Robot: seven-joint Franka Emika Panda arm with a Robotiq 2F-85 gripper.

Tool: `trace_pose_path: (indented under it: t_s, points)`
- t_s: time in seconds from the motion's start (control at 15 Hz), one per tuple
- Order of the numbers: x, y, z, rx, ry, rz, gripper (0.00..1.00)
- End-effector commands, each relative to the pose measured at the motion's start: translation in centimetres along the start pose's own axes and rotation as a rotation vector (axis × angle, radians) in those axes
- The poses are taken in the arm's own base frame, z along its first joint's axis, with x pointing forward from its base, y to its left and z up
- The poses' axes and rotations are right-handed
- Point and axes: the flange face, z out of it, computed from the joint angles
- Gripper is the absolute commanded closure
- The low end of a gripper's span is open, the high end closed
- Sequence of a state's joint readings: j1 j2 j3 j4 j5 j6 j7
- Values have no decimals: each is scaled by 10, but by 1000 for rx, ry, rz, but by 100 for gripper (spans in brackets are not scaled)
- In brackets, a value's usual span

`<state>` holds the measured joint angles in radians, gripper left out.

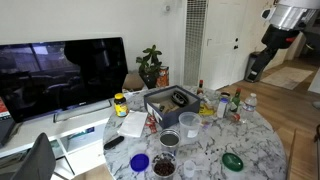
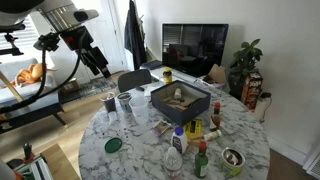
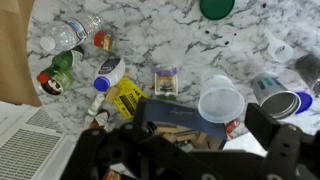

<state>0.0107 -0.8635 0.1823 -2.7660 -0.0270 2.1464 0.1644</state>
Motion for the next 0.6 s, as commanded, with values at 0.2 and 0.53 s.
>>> trace_pose_path:
  t_s: [0.2,0.53]
  points:
    - [-11,1,24,-8,-63,-2,0]
    - [25,-36,88,88,-108,95,0]
